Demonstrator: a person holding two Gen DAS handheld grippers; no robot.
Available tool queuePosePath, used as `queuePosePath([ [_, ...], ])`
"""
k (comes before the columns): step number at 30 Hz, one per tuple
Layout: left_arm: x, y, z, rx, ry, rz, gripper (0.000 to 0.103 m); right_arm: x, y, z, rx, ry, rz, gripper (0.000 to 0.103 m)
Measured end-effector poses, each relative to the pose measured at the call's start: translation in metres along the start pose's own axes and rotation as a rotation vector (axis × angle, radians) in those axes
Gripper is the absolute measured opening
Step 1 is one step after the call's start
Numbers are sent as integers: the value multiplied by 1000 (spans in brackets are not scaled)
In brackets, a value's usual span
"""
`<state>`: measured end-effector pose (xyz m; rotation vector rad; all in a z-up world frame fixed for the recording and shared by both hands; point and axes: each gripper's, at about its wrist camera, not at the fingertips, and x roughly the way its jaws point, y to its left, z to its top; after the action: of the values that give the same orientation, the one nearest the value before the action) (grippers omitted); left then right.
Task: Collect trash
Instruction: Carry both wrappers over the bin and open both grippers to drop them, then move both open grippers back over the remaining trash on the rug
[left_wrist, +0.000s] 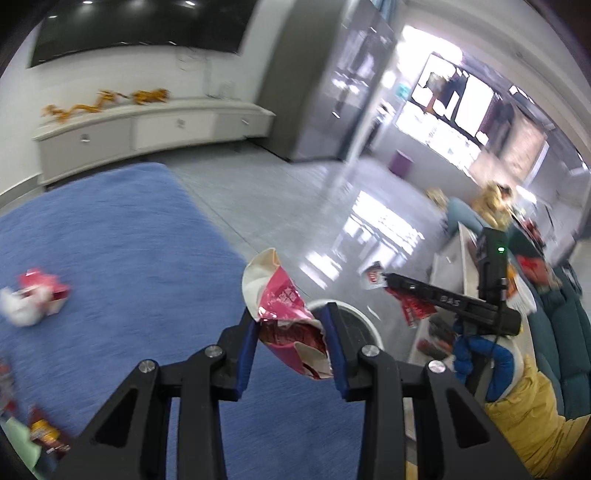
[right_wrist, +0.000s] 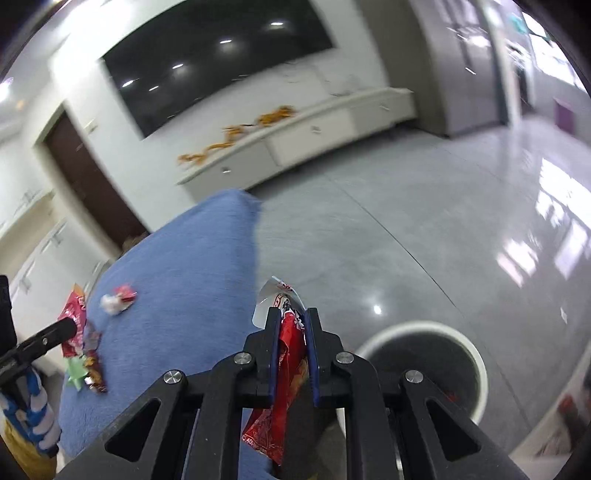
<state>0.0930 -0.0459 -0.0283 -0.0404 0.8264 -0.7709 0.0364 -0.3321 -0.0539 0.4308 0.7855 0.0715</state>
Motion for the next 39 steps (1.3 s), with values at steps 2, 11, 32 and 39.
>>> queuePosePath([
  [2,25,-20,6,31,43,-31,33,2,-24,-7,57,7,-34,12],
  [11,128,-93,25,126,215,-108,35,10,-98,-27,252,40,-96,15],
  [32,169,-103,24,58,268,-174,52,-2,-136,-39,372,9,-164,44],
  [39,129,-100,21,73,152,-122,52,-15,-110,-28,315,-32,-160,44],
])
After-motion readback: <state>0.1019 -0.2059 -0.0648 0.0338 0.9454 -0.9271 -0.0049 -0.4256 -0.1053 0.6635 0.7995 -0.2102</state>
